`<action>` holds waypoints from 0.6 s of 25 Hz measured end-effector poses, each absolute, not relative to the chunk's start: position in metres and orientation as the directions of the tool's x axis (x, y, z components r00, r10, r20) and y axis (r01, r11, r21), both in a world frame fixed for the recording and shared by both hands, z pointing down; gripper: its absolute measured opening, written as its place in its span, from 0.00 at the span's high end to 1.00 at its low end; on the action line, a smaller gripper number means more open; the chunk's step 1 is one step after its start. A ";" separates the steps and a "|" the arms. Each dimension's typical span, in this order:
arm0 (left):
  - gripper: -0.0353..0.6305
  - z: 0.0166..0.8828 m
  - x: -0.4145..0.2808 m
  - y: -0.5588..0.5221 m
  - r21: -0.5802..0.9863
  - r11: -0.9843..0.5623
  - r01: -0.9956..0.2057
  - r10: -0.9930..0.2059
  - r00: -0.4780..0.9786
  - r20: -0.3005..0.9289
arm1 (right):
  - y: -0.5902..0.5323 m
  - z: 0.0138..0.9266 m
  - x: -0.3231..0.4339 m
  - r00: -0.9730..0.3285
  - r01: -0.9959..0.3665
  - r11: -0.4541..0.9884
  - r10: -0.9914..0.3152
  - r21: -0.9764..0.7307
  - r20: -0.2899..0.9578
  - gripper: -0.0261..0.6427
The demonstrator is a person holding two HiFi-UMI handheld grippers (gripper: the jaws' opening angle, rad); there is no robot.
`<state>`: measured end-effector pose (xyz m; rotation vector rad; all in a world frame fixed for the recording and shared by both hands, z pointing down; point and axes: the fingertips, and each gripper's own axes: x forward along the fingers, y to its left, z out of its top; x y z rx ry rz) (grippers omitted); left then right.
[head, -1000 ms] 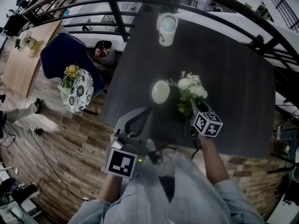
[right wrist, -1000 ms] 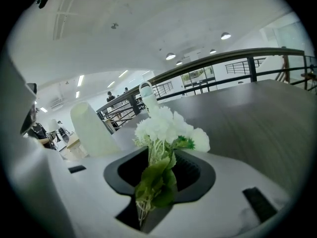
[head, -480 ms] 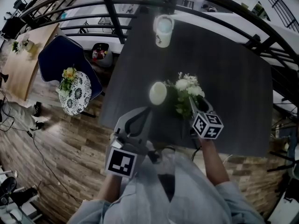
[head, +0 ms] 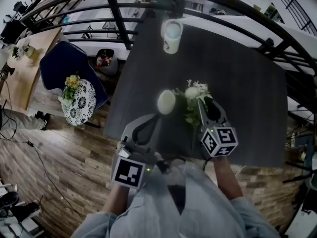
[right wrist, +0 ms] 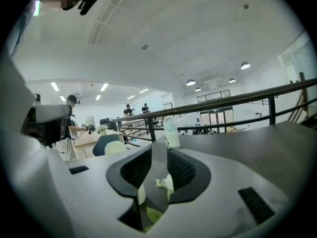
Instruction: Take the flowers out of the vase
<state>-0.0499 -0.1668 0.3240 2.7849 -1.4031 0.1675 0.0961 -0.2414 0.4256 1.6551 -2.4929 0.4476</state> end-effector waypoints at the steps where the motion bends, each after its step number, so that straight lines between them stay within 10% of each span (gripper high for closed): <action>1: 0.95 0.323 -0.050 -0.167 -0.032 -0.596 -0.802 -0.801 0.591 0.102 | -0.240 0.418 0.093 -0.405 -0.912 0.372 -0.882 -0.171 0.241 0.82; 15: 0.95 0.315 -0.056 -0.172 -0.038 -0.596 -0.802 -0.802 0.593 0.074 | -0.217 0.344 0.061 -0.486 -0.868 0.472 -0.872 -0.152 0.066 0.96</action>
